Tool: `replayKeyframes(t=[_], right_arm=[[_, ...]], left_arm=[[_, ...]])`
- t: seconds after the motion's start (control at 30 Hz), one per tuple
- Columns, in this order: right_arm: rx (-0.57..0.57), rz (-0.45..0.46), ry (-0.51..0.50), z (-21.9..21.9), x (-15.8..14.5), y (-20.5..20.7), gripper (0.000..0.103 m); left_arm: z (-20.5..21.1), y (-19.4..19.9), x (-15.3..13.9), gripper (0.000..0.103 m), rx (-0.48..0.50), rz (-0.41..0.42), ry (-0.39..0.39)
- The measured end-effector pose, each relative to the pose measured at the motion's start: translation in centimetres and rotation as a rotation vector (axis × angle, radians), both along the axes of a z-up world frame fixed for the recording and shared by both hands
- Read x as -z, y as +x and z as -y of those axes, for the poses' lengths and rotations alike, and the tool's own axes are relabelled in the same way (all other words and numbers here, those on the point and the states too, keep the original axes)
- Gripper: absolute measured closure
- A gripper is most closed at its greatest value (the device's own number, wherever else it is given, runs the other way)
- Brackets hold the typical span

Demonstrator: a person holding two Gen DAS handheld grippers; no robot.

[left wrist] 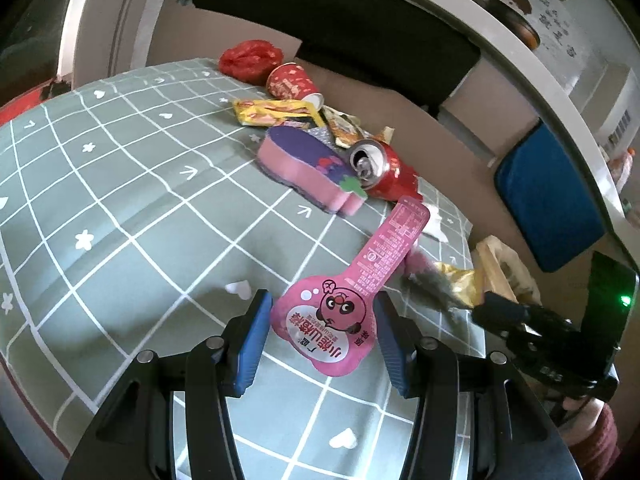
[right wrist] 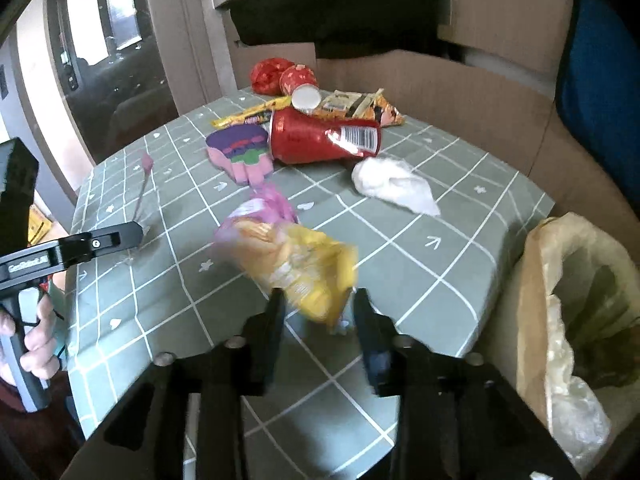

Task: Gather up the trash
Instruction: 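Lift the pink wrapper and yellow snack bag and carry them toward the bin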

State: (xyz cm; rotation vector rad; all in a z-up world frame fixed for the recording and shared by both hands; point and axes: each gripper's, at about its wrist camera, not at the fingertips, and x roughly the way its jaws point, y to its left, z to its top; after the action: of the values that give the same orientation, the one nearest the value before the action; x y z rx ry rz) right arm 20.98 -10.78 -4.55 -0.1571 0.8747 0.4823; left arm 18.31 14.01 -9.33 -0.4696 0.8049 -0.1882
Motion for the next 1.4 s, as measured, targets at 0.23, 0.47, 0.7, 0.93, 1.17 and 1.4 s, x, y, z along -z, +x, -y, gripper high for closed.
replayKeyframes(t=[0.23, 0.47, 0.7, 0.93, 1.17, 1.4], right_arm=[[-0.100, 0.072, -0.013, -1.1, -2.1, -0.3, 0.059], [-0.244, 0.097, -0.127, -5.1, -1.8, 2.3, 0.059], [-0.165, -0.083, -0.051, -4.6, 2.3, 7.1, 0.059], [-0.132, -0.059, -0.033, -4.2, 3.2, 6.2, 0.066], [-0.154, -0.085, -0.020, -4.8, 3.1, 6.0, 0.065], [-0.129, -0.039, 0.028, -3.3, 1.6, 3.0, 0.060]], left_arm=[[-2.0, -0.3, -0.7, 0.051, -0.053, 0.019, 0.003], [-2.0, -0.2, -0.6, 0.051, -0.048, 0.007, -0.004], [-2.2, -0.2, -0.3, 0.051, -0.043, -0.005, -0.010], [-1.5, 0.2, 0.3, 0.051, -0.025, -0.020, -0.005], [-1.0, 0.1, -0.1, 0.051, -0.019, -0.013, 0.030], [-1.4, -0.1, -0.2, 0.051, -0.032, -0.015, 0.019]])
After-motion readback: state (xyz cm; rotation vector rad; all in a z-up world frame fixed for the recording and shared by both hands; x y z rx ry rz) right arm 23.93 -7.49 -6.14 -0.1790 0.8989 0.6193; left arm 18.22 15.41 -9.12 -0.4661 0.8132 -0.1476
